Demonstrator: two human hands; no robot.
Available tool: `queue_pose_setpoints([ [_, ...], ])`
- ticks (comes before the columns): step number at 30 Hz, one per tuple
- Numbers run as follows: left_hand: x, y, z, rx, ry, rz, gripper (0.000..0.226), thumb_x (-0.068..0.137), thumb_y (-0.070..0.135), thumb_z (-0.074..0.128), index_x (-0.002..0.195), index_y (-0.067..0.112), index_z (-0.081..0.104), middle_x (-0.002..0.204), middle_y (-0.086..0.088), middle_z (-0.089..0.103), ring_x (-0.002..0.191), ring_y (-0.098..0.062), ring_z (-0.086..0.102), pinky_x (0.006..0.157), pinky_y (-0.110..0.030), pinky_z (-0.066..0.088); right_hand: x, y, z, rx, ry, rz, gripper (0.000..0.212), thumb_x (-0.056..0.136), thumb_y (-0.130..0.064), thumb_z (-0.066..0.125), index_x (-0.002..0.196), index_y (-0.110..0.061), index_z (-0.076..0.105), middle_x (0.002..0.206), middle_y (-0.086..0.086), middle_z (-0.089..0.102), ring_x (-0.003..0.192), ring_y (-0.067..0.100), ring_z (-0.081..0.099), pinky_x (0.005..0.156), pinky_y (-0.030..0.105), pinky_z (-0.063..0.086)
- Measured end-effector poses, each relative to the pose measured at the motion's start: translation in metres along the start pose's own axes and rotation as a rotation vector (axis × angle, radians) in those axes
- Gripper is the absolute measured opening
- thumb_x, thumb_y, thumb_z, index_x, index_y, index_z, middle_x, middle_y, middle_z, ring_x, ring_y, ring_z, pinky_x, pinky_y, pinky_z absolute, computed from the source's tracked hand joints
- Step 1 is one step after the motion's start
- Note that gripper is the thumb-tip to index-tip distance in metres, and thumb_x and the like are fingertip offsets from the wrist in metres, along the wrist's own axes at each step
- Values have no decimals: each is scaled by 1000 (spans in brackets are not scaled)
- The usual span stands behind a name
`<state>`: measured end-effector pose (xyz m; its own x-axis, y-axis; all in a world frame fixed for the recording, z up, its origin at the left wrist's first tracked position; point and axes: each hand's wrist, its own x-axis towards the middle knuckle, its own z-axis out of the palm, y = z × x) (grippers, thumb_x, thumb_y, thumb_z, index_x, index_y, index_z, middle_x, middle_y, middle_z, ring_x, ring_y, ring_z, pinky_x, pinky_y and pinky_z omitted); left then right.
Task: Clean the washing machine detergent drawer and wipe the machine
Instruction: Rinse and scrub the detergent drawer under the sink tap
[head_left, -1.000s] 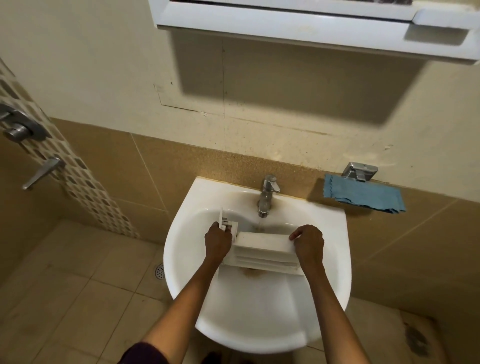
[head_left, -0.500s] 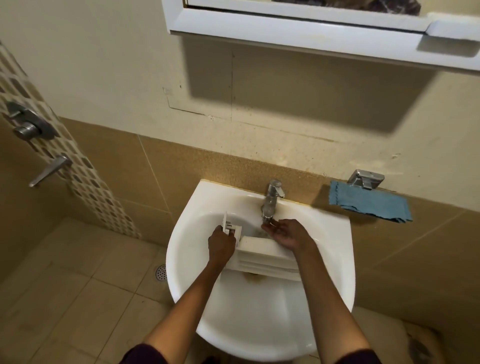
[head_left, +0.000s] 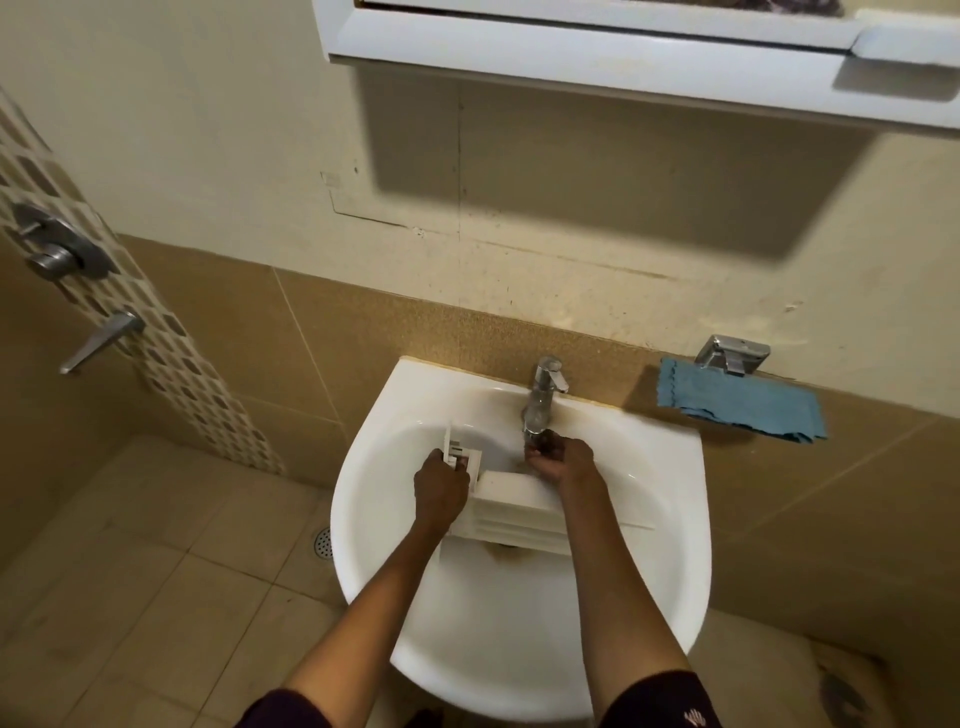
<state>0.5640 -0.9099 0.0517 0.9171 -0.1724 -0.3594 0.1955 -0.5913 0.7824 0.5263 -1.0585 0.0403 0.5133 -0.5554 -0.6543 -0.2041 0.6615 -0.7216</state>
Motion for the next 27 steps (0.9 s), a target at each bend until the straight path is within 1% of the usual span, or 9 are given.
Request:
queue_pose_setpoints([
  [3, -1, 1, -1, 1, -5, 8, 28, 96, 15, 47, 116, -2, 54, 118, -19, 60, 111, -32, 55, 91, -32, 40, 11, -3, -3, 66, 62, 102, 34, 97, -4, 24, 69, -6, 44, 73, 8, 45, 67, 17, 43, 64, 24, 36],
  [6, -1, 1, -1, 9, -8, 11, 27, 96, 15, 47, 117, -1, 54, 119, -18, 60, 112, -32, 54, 92, -32, 40, 9, 2, -4, -121, 10, 1, 28, 95, 1, 32, 72, -11, 44, 79, 4, 47, 72, 12, 48, 85, 29, 43],
  [8, 0, 0, -1, 12, -12, 3, 28, 96, 15, 47, 117, -1, 54, 119, -18, 60, 112, -32, 54, 92, -32, 40, 13, 2, -9, -39, -34, 40, 23, 93, -1, 36, 77, -11, 48, 81, 3, 52, 74, 12, 52, 85, 30, 46],
  [11, 0, -1, -1, 23, -15, 2, 28, 96, 16, 47, 116, -1, 54, 119, -18, 60, 112, -32, 55, 91, -32, 40, 30, -6, -14, 283, 23, 180, 29, 96, -6, 29, 74, -8, 47, 66, 7, 55, 67, 16, 49, 63, 26, 42],
  [14, -1, -1, -1, 3, -15, 10, 32, 99, 24, 43, 117, 0, 54, 120, -17, 60, 113, -32, 54, 93, -32, 39, 24, -12, -22, 371, 11, 190, 31, 95, -1, 27, 71, -7, 45, 74, 5, 49, 68, 17, 46, 62, 26, 39],
  [16, -2, -2, -1, -49, -43, 15, 42, 99, 35, 37, 116, 2, 55, 119, -16, 60, 111, -31, 54, 94, -34, 38, 10, -16, -26, 349, -48, 203, 27, 84, 9, 27, 69, -9, 40, 70, 5, 42, 62, 16, 38, 58, 23, 31],
  [18, -3, -2, -2, -110, -49, 15, 56, 98, 49, 28, 111, 4, 59, 116, -14, 62, 110, -30, 54, 98, -37, 36, -10, -25, -23, 434, -285, 270, 23, 68, 14, 37, 71, -8, 43, 64, 7, 46, 61, 16, 39, 53, 22, 36],
  [23, -7, 3, -3, -205, -41, -33, 68, 99, 48, 7, 123, 8, 57, 127, -16, 57, 121, -31, 50, 108, -39, 29, -56, -29, 28, -559, -516, 124, 32, 96, 6, 29, 101, 16, 58, 77, 24, 65, 63, 26, 65, 60, 27, 57],
  [27, -7, 2, -3, -228, -71, -34, 68, 99, 48, 5, 122, 10, 56, 127, -15, 58, 118, -30, 52, 108, -40, 31, -48, -32, 50, -896, -402, -24, 30, 96, 6, 36, 116, 21, 52, 115, 34, 59, 86, 34, 64, 80, 34, 54],
])
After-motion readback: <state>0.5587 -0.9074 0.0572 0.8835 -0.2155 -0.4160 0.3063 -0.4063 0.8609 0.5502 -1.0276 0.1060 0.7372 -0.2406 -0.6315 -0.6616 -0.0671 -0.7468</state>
